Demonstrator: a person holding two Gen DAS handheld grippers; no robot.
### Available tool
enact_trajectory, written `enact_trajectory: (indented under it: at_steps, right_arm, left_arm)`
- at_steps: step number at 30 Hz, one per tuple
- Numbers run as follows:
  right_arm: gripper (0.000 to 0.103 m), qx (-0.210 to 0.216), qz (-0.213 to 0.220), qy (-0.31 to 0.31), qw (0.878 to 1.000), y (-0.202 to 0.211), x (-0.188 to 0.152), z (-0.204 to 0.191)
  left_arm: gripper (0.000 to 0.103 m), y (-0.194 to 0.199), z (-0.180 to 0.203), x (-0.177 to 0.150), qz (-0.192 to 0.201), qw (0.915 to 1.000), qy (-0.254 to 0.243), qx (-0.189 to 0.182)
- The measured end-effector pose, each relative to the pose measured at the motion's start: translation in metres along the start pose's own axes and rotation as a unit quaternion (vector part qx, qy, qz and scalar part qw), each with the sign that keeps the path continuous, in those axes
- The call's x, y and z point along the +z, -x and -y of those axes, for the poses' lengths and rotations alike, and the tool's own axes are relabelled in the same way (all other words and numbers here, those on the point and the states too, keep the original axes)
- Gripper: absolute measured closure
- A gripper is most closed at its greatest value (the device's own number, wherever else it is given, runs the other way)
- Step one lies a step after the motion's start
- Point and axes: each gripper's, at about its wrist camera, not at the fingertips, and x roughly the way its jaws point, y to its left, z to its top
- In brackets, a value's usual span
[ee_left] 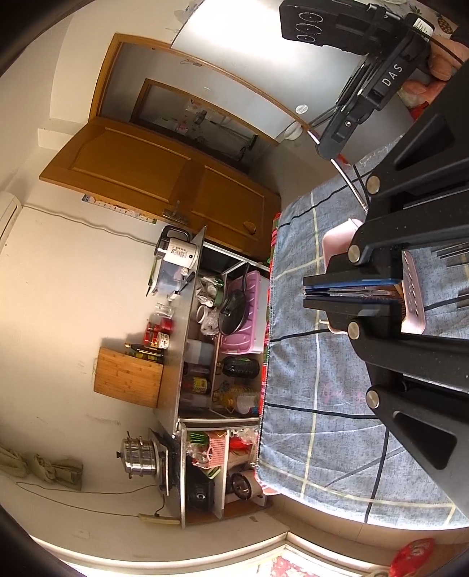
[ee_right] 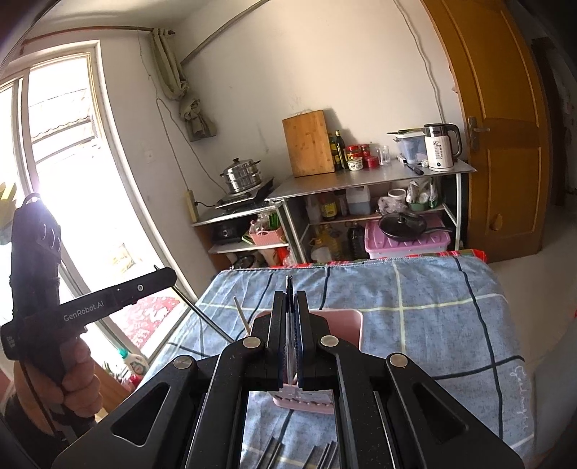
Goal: Organize utensils
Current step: 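Lower the metal chopstick into the pink basket with the left tool while the right tool releases its own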
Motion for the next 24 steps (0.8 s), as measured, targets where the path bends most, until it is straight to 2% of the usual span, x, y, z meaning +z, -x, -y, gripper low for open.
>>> enact_trajectory:
  at_steps: [17,24]
  right_arm:
    - [0.099,-0.002,-0.064,-0.023,0.998,-0.061,-0.035,0.01]
    - [0.099,0.006,-0.082,-0.03,0.996,-0.069,-0.042,0.016]
  left_arm:
    - [0.099,-0.061,-0.026,-0.044,-0.059,0.9982,0.009,0.003]
    - [0.099,-0.066,-0.029,-0.052,-0.059,0.9982,0.006,0.009]
